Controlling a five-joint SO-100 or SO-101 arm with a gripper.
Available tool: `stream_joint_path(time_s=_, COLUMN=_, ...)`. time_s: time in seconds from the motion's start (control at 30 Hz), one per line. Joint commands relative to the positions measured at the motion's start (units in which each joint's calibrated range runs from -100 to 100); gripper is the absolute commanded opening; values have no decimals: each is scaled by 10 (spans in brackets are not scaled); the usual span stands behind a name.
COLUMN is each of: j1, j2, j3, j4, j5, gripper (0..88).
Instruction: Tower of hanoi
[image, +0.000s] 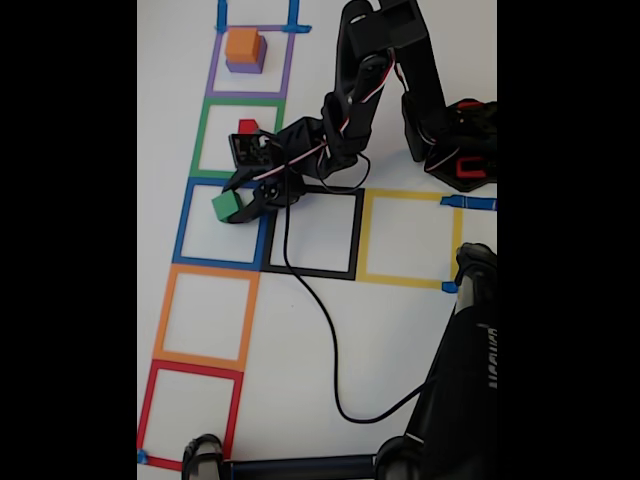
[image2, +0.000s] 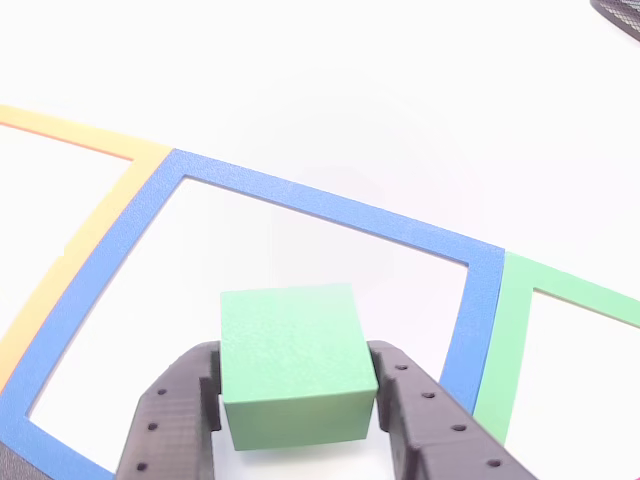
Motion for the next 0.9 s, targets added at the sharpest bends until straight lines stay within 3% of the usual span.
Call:
stream_joint_path(time_s=0.0, j1=-1, j2=21, j3=-29, j4=-37, j5=4, gripper=41)
stream_joint_path(time_s=0.33, j1=-9, j2=51, j3=-39, j4=-57, j5=4, gripper=69)
stream_joint_path(time_s=0.6, j1=-6, j2=64, j3=-39, j4=-68, j5=4, gripper=266)
stream_joint_path(time_s=0.87, j1=-7, j2=22, j3=-35, j4=-61, j5=4, gripper=265)
